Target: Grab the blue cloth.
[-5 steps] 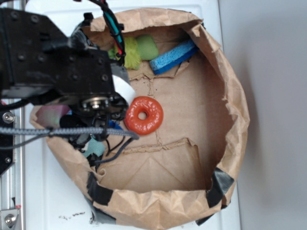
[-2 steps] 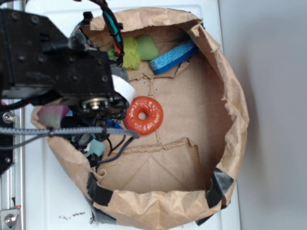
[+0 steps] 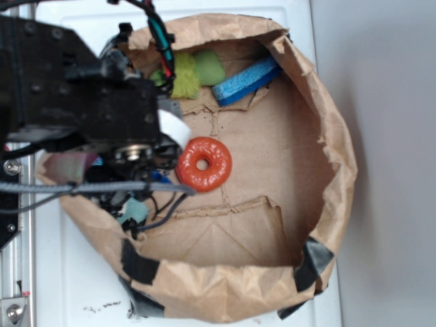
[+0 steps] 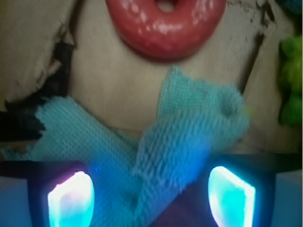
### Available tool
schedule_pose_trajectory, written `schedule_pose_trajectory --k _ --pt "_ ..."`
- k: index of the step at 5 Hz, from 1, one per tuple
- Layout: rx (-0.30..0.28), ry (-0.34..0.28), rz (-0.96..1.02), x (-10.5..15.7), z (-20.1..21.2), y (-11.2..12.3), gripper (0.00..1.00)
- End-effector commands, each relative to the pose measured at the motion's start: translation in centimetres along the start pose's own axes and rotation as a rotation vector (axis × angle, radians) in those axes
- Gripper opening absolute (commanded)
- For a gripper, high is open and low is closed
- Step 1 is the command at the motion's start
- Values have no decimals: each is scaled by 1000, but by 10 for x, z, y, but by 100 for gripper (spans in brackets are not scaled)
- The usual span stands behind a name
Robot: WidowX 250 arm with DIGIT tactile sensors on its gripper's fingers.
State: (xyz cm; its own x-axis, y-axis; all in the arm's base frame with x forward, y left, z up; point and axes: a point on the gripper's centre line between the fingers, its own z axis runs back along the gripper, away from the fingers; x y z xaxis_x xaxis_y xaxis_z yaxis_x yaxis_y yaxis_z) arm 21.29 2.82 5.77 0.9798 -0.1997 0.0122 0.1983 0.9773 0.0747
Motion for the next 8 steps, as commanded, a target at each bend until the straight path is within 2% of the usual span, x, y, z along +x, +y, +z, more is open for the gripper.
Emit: schedule_pose_trajectory --k 1,3,4,6,8 --pt "16 -39 -15 5 10 -4 100" --pt "16 -39 -15 5 10 -4 100" --pt "8 -20 -10 11 7 -3 100" --pt "66 -18 30 23 -2 2 100" --pt "121 -21 22 22 -8 -4 100"
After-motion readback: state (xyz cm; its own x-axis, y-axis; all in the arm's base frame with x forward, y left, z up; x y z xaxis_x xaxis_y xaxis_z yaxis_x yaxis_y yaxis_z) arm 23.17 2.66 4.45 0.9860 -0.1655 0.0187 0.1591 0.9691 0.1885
